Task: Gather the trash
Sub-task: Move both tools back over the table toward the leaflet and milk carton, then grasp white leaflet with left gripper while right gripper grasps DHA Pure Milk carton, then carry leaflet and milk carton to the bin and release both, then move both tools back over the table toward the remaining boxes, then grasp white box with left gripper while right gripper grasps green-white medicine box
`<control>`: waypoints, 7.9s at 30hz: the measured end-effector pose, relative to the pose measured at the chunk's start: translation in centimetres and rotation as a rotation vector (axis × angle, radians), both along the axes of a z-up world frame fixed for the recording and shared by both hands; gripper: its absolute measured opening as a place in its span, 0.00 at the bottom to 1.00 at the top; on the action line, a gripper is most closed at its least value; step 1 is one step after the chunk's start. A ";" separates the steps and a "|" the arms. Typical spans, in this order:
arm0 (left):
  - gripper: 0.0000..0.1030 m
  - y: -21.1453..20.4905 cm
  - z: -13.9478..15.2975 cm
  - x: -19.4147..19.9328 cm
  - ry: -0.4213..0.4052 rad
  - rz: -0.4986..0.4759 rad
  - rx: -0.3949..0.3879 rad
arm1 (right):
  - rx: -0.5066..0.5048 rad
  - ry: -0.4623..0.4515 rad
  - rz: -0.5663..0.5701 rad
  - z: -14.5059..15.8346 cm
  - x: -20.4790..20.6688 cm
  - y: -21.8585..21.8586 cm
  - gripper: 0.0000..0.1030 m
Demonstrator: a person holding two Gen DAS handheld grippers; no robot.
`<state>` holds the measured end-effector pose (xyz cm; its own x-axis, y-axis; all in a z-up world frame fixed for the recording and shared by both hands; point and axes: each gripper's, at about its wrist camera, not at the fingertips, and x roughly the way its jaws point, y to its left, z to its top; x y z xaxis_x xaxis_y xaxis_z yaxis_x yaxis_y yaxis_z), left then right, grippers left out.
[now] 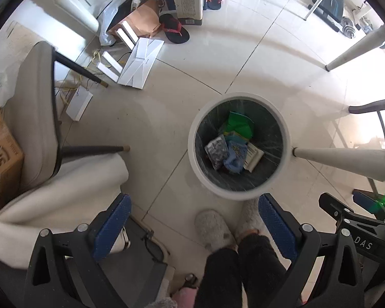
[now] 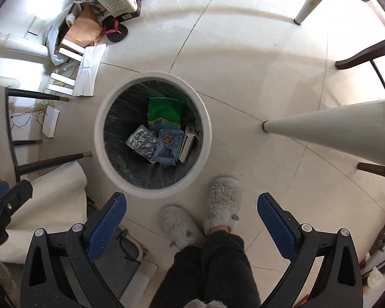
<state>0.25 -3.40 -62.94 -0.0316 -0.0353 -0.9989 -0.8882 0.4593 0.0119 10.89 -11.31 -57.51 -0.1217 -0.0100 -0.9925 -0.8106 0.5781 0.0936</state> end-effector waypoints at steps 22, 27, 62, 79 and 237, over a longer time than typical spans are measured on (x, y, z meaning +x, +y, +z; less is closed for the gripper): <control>0.98 -1.8 28.1 -1.6 -0.070 0.001 0.237 | 0.152 0.006 0.038 32.1 -3.2 -2.8 1.00; 0.99 1.5 32.9 1.6 -0.118 -0.038 0.361 | 0.238 0.021 -0.004 38.9 -0.4 -1.2 1.00; 1.00 22.0 19.9 30.9 0.086 -0.477 -0.005 | 0.114 -0.040 -0.106 30.9 42.7 27.7 1.00; 0.71 18.8 23.7 24.0 -0.023 -0.142 0.034 | 0.195 -0.031 -0.150 33.0 39.2 22.6 0.98; 0.55 29.6 21.0 36.3 -0.004 0.051 -0.072 | 0.028 -0.173 0.106 37.2 43.4 38.6 0.81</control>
<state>36.56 26.22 -41.99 -0.0240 -0.1089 -0.9938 -0.9105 0.4128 -0.0232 54.31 27.30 -20.34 0.0510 0.0140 -0.9986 -0.8722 0.4878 -0.0378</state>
